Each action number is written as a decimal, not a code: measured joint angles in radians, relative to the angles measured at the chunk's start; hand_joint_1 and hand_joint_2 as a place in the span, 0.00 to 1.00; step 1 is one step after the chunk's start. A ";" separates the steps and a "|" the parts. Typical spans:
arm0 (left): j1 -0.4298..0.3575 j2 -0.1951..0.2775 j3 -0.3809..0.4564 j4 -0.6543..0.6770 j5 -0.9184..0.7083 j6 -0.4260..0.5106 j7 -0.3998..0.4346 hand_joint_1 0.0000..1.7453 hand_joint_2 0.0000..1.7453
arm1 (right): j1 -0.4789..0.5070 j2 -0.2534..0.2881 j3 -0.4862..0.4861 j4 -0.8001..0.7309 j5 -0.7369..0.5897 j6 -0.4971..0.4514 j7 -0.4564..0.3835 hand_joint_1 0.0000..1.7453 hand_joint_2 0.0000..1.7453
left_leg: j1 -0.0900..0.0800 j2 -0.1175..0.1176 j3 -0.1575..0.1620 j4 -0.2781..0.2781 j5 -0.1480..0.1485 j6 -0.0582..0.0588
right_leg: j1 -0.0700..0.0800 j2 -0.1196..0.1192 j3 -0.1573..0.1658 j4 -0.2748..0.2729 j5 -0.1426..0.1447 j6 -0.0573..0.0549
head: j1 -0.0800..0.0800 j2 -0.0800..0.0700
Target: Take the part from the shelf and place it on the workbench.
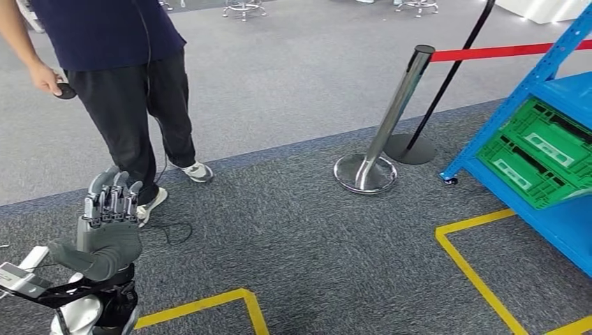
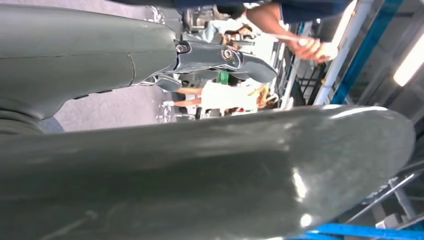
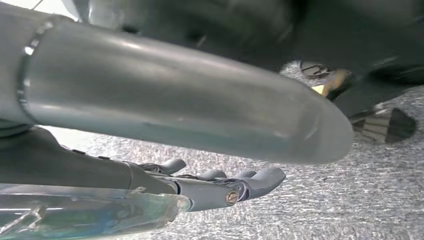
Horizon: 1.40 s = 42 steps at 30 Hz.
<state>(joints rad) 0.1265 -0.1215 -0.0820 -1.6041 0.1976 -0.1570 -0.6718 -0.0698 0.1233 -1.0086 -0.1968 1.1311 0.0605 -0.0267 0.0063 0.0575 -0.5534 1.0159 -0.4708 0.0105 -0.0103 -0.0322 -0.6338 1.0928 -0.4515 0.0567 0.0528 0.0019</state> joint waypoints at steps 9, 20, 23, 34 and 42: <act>-0.003 0.002 0.002 0.000 0.000 0.006 0.001 0.00 0.00 | -0.004 0.003 0.000 0.000 0.001 0.000 0.003 0.00 0.00 | 0.004 -0.046 -0.088 0.192 -0.109 -0.037 | 0.002 0.049 0.030 -0.067 0.023 -0.048 | -0.008 0.000; -0.005 0.002 0.011 0.000 0.000 0.007 0.003 0.00 0.00 | 0.003 0.004 0.000 0.000 0.000 0.001 0.004 0.00 0.00 | 0.013 -0.103 -0.022 -0.001 0.022 -0.016 | -0.004 0.145 0.014 -0.065 0.028 -0.008 | -0.008 0.000; -0.004 0.000 0.013 0.000 0.000 0.007 0.003 0.00 0.00 | 0.002 0.004 0.000 0.000 0.000 0.000 0.004 0.00 0.00 | 0.012 -0.072 -0.019 -0.005 0.022 0.003 | 0.000 0.076 -0.043 0.047 -0.037 0.001 | 0.001 0.000; -0.003 0.000 0.015 0.000 -0.001 0.008 0.003 0.00 0.00 | -0.002 0.009 0.000 0.000 0.001 0.002 0.005 0.00 0.00 | -0.004 0.020 -0.003 -0.003 0.008 -0.019 | 0.009 0.000 0.029 -0.054 0.012 -0.021 | -0.001 0.000; -0.002 0.001 0.015 0.001 -0.002 0.010 0.003 0.00 0.00 | -0.003 0.009 0.000 0.000 0.002 0.002 0.006 0.00 0.00 | 0.003 -0.051 -0.147 0.276 -0.109 -0.038 | 0.004 0.073 0.029 -0.062 0.019 -0.050 | -0.009 0.000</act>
<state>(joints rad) 0.1250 -0.1204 -0.0668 -1.6028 0.1961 -0.1466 -0.6691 -0.0727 0.1321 -1.0086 -0.1969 1.1331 0.0621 -0.0202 0.0095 0.0069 -0.7002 1.2923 -0.5798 -0.0276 -0.0061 0.0410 -0.6051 1.0310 -0.4321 0.0067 0.0442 0.0019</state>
